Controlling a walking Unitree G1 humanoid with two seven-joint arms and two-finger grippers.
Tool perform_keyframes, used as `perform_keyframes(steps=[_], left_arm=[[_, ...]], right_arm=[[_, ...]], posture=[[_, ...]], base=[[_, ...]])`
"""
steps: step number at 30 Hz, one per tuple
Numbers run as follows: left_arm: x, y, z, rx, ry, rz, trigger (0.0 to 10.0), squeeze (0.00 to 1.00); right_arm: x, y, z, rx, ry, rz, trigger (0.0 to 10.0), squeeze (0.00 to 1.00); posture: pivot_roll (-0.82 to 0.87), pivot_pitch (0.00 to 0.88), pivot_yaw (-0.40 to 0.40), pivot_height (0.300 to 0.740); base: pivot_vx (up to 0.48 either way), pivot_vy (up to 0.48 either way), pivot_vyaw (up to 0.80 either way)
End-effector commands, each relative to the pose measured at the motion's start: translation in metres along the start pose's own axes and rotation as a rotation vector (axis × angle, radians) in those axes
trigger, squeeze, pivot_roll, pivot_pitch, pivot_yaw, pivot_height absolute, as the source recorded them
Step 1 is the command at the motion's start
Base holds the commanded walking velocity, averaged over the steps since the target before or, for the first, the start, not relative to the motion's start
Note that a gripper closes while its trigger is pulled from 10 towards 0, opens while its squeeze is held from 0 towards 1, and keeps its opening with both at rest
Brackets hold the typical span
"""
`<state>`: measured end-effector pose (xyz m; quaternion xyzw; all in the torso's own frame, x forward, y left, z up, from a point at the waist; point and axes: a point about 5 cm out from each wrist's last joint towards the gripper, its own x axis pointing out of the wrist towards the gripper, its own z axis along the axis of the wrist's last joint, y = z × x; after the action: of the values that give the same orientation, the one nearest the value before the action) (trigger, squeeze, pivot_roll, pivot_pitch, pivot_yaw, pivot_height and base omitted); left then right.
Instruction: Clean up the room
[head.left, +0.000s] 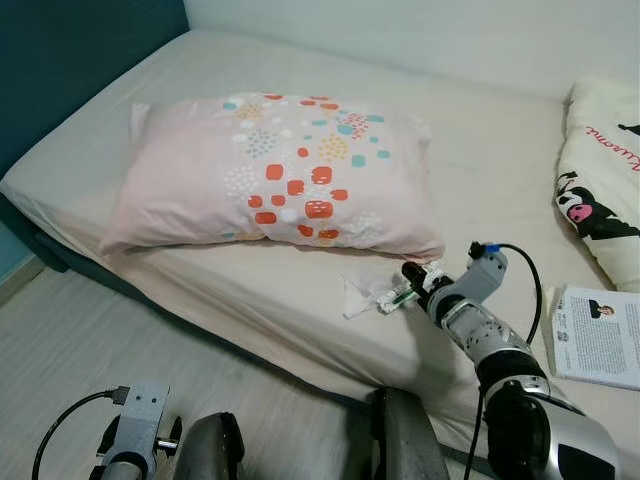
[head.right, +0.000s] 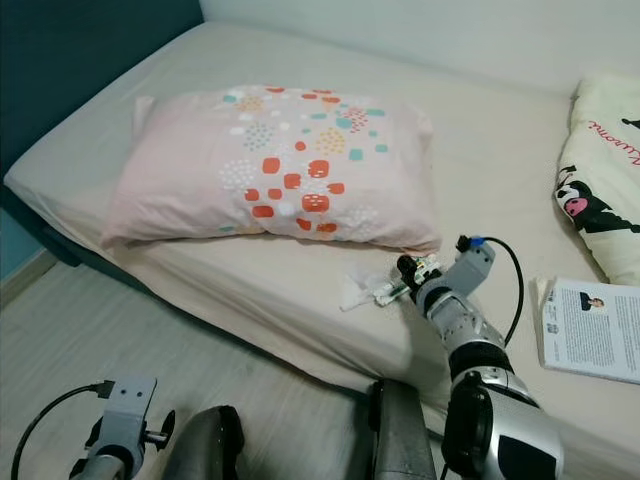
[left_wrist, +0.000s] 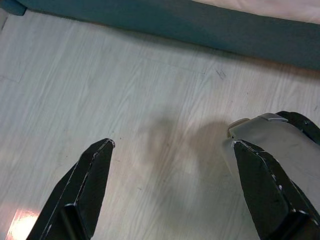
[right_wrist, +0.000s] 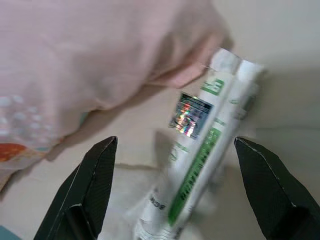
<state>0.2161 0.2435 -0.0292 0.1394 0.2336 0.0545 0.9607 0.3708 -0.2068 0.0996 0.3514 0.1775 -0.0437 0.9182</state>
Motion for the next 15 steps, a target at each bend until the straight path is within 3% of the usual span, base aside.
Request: perform_keyframes(steps=[1, 2, 6, 7, 9, 11, 15], left_arm=[[-0.007, 0.003, -0.013, 0.016, 0.043, -0.004, 10.0, 0.00], [-0.009, 0.003, -0.014, 0.018, 0.045, -0.007, 10.0, 0.00], [-0.010, 0.003, -0.015, 0.019, 0.048, -0.010, 10.0, 0.00], [-0.011, 0.003, -0.017, 0.022, 0.050, -0.013, 10.0, 0.00], [-0.015, 0.004, -0.020, 0.027, 0.050, -0.018, 10.0, 0.00], [-0.015, 0.004, -0.020, 0.027, 0.050, -0.018, 10.0, 0.00], [-0.018, 0.005, -0.022, 0.029, 0.051, -0.016, 10.0, 0.00]], right_arm=[[-0.001, -0.006, -0.004, 0.009, 0.025, -0.054, 10.0, 1.00], [-0.002, -0.010, -0.008, 0.005, 0.042, -0.091, 10.0, 0.69], [-0.002, -0.013, -0.010, -0.002, 0.052, -0.115, 10.0, 0.69], [-0.002, -0.014, -0.012, -0.026, 0.060, -0.127, 10.0, 0.00], [-0.001, -0.012, -0.012, -0.146, 0.079, -0.157, 10.0, 0.00], [-0.001, -0.012, -0.012, -0.146, 0.079, -0.157, 10.0, 0.00], [0.002, -0.003, -0.005, -0.245, 0.066, -0.159, 10.0, 0.00]], posture=[[0.02, 0.302, -0.011, 0.549], [0.02, 0.306, -0.009, 0.549], [0.02, 0.308, -0.008, 0.549], [0.02, 0.318, -0.004, 0.549], [0.02, 0.328, -0.005, 0.549], [0.02, 0.328, -0.005, 0.549], [0.02, 0.347, -0.013, 0.549]], base=[[0.000, 0.000, 0.00], [0.000, 0.000, 0.00], [0.000, 0.000, 0.00], [0.000, 0.000, 0.00], [0.000, 0.000, 0.00], [0.000, 0.000, 0.00], [0.000, 0.000, 0.00]])
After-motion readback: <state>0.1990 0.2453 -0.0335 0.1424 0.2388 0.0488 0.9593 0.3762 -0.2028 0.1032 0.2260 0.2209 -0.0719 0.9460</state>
